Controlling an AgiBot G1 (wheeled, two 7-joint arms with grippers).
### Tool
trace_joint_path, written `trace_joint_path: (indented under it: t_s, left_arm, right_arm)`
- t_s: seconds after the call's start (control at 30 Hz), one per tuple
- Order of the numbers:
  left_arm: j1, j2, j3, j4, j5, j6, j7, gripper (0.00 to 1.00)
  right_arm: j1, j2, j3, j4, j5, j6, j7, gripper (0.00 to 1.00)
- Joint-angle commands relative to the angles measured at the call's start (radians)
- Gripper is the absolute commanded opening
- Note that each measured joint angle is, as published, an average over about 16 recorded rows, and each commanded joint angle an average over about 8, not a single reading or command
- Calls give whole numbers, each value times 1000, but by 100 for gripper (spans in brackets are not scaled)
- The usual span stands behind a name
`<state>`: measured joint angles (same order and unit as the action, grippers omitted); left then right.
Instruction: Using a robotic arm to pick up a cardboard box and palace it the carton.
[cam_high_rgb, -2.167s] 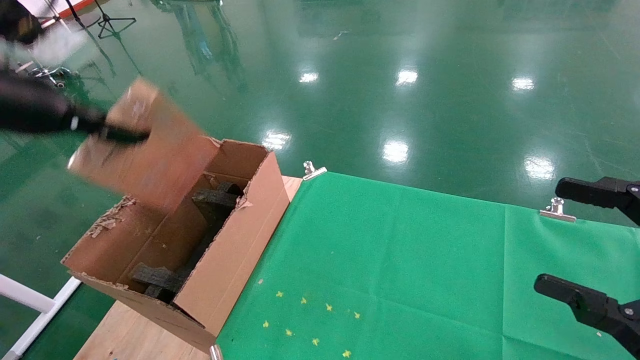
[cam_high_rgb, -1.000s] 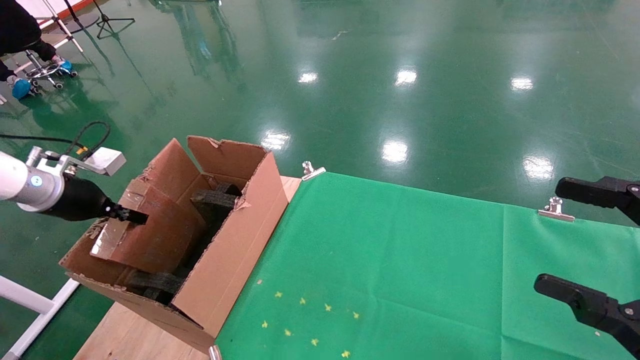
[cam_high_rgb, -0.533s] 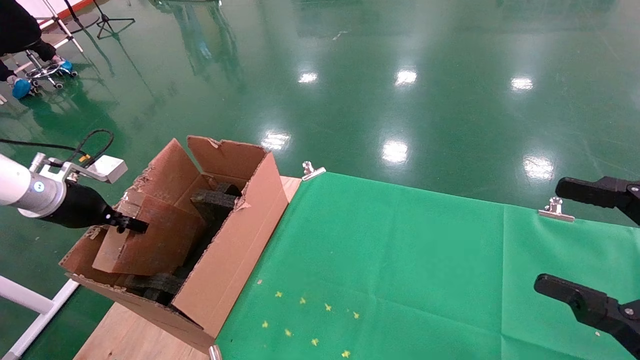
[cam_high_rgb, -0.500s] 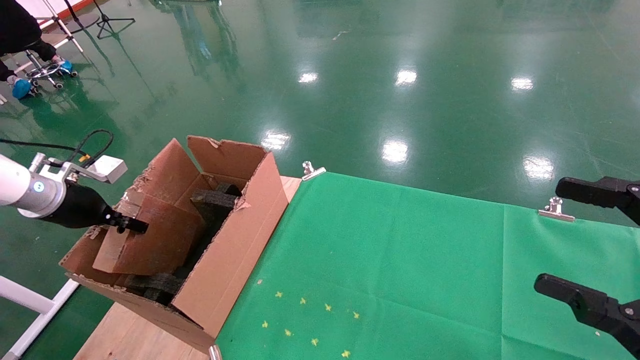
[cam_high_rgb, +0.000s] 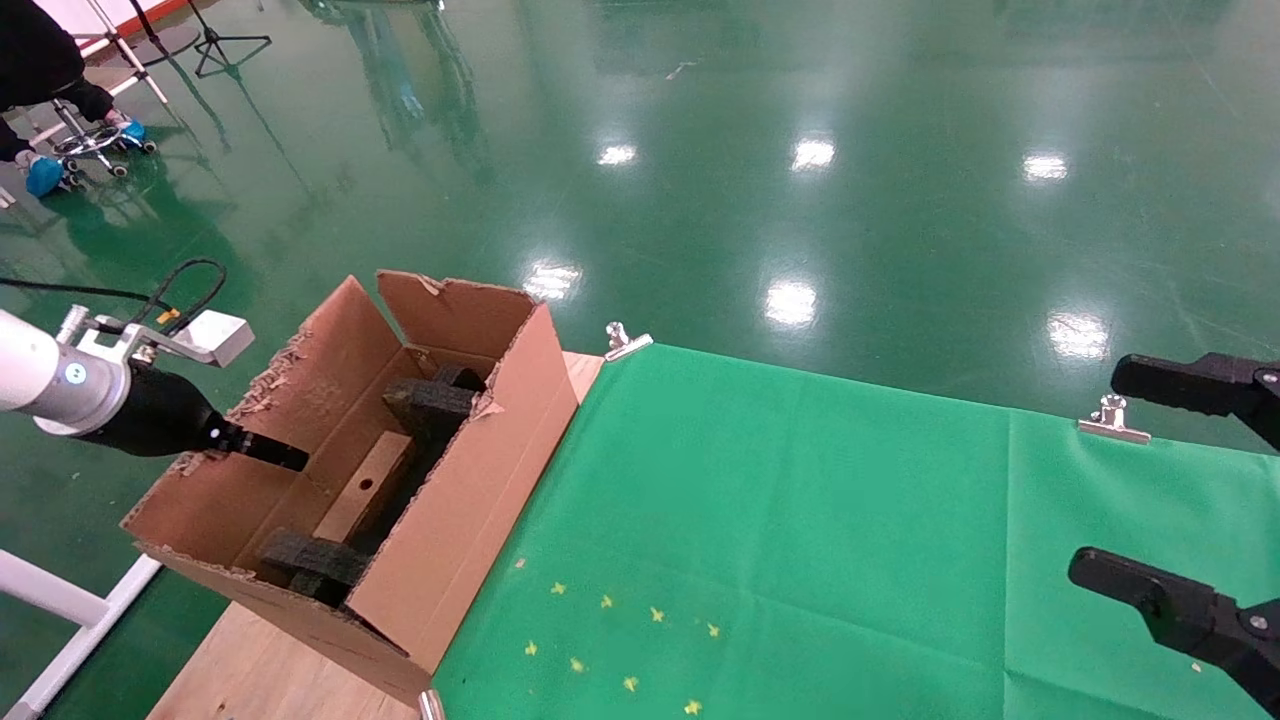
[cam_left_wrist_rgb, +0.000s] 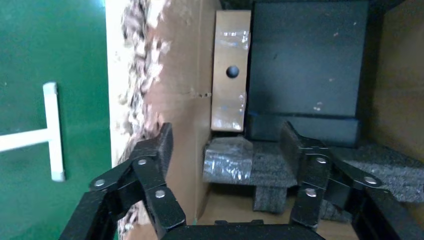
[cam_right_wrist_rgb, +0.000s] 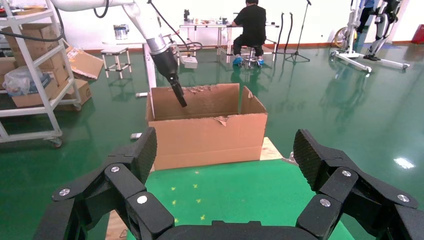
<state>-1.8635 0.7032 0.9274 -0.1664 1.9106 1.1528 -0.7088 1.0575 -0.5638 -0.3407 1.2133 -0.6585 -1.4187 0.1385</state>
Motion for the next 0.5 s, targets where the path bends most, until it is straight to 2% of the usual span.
trace_joint_path:
  t_s: [0.03,0.3,0.5]
  left_arm:
    - [-4,2,2,-4,4,-11,0,100]
    - [-97,-73,-74,-122,-114,88,61,100]
    - [-126,-105,-84,-206,-136,137,80,100]
  right_arm:
    - [0,0,0,0,0,0,0,100]
    - [0,0,0,0,0,0,0,100]
    - [0,0,0,0,0,0,0,100]
